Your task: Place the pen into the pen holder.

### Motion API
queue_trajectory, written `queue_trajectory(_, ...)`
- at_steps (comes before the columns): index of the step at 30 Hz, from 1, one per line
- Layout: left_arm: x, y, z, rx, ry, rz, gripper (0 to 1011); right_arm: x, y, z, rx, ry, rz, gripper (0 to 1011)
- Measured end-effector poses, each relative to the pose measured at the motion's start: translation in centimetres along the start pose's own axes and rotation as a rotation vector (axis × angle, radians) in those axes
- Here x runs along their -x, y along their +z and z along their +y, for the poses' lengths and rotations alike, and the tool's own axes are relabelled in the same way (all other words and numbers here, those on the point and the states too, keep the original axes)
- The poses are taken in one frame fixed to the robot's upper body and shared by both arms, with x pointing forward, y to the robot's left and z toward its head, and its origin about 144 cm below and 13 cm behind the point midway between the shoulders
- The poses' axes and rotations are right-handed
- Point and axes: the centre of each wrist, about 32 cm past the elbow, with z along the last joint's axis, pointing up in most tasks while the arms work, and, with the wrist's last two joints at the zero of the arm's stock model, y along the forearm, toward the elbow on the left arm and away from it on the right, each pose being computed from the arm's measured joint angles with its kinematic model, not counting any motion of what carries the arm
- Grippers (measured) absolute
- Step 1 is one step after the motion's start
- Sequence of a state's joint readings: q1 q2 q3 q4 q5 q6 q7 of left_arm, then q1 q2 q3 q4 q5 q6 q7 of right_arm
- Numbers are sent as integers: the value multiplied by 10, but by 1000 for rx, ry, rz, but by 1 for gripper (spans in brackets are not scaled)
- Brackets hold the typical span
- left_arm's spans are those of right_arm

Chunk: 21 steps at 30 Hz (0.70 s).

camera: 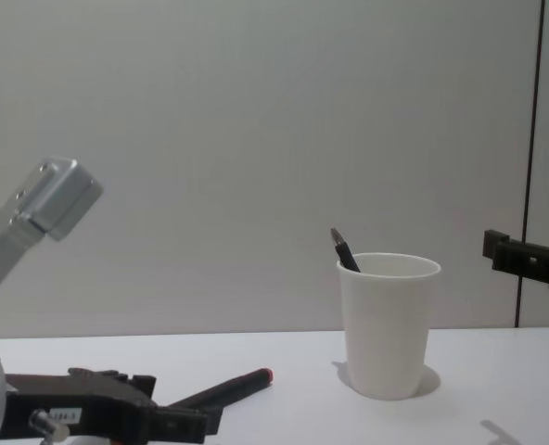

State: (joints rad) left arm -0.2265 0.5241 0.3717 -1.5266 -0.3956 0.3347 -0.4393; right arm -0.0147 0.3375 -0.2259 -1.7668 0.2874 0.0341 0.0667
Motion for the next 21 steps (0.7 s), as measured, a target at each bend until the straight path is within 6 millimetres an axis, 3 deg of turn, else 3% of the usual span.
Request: queue_trajectory(21,-5,-3,-3,-41,26,1,1001,0,0,0,0,0,0,1001)
